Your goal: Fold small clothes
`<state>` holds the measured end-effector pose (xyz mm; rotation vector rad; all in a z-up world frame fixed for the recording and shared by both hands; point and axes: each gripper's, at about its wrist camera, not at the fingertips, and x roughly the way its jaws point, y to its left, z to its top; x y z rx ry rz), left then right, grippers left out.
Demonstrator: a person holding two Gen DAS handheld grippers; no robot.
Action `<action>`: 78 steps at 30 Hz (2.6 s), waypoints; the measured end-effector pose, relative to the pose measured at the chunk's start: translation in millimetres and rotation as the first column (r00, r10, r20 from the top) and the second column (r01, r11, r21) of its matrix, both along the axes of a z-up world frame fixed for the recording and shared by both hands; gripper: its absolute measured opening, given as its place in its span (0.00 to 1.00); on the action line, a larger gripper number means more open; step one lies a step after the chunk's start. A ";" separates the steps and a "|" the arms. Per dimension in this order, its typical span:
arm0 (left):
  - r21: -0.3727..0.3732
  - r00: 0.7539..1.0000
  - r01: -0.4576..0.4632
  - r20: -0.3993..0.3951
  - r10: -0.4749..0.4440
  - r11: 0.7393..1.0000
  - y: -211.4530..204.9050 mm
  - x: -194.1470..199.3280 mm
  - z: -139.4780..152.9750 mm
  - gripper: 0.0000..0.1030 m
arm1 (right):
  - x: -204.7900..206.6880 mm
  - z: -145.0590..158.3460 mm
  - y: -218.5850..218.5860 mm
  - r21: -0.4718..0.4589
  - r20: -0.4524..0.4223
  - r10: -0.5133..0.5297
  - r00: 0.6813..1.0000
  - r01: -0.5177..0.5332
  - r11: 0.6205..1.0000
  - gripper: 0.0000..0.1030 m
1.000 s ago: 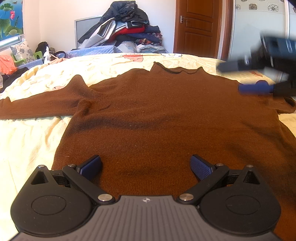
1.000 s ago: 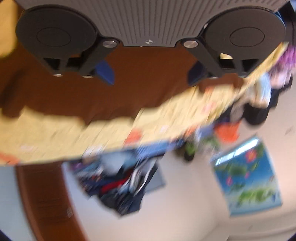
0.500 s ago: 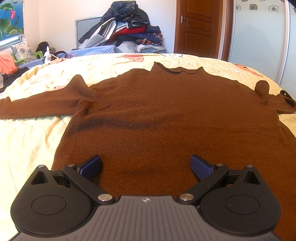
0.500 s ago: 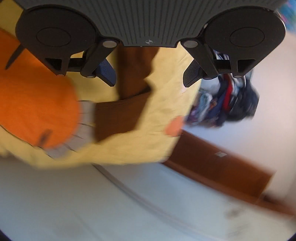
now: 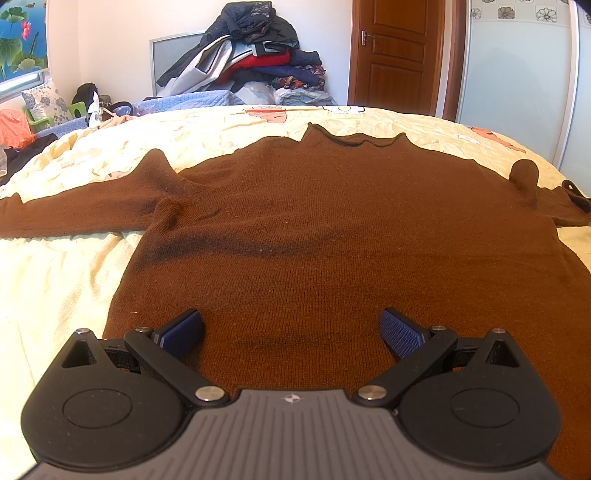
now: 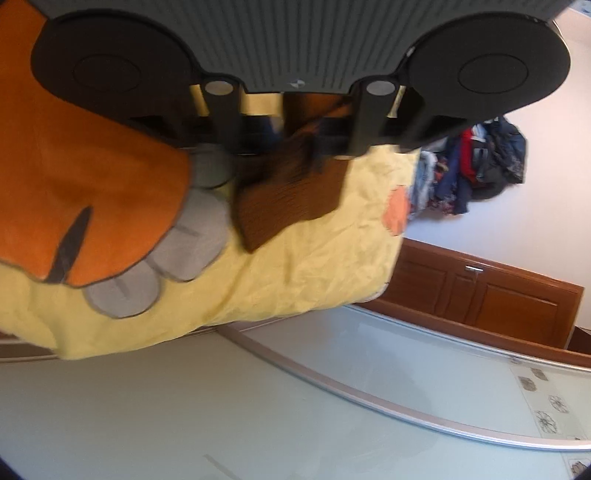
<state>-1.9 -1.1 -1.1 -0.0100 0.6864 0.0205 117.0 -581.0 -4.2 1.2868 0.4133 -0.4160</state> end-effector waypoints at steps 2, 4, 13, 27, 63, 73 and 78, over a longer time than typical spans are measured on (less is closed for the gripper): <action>-0.003 1.000 0.000 0.001 0.000 1.000 0.1 -0.1 0.3 1.00 | -12.6 0.2 -0.4 -0.008 0.031 -0.038 0.999 0.038 0.999 0.15; -0.009 1.000 0.000 0.003 0.000 1.000 0.7 -0.3 0.6 1.00 | -17.0 13.3 8.9 -0.089 0.039 -0.024 0.999 0.028 0.996 0.14; -0.018 1.000 -0.001 0.005 0.001 1.000 2.9 -1.3 1.1 1.00 | 11.7 125.4 226.6 -0.510 0.186 0.646 0.740 -0.489 0.707 0.14; -0.172 0.999 0.053 0.011 -0.052 0.984 23.0 7.0 20.5 1.00 | -66.6 69.2 379.9 -0.658 -0.092 0.837 0.539 -0.664 0.355 0.69; 0.122 0.979 -0.193 -0.048 0.200 0.974 76.3 146.5 49.9 0.10 | -87.4 15.0 355.5 -0.590 -0.143 0.827 0.544 -0.718 0.370 0.98; 0.148 0.974 -0.176 -0.114 0.193 0.973 90.2 135.7 44.3 0.19 | -87.7 15.2 357.1 -0.592 -0.150 0.831 0.536 -0.722 0.359 1.00; 0.122 0.974 -0.203 0.129 0.188 0.972 81.9 96.6 86.3 0.83 | -86.0 31.3 346.9 -0.616 -0.135 0.820 0.557 -0.695 0.371 0.99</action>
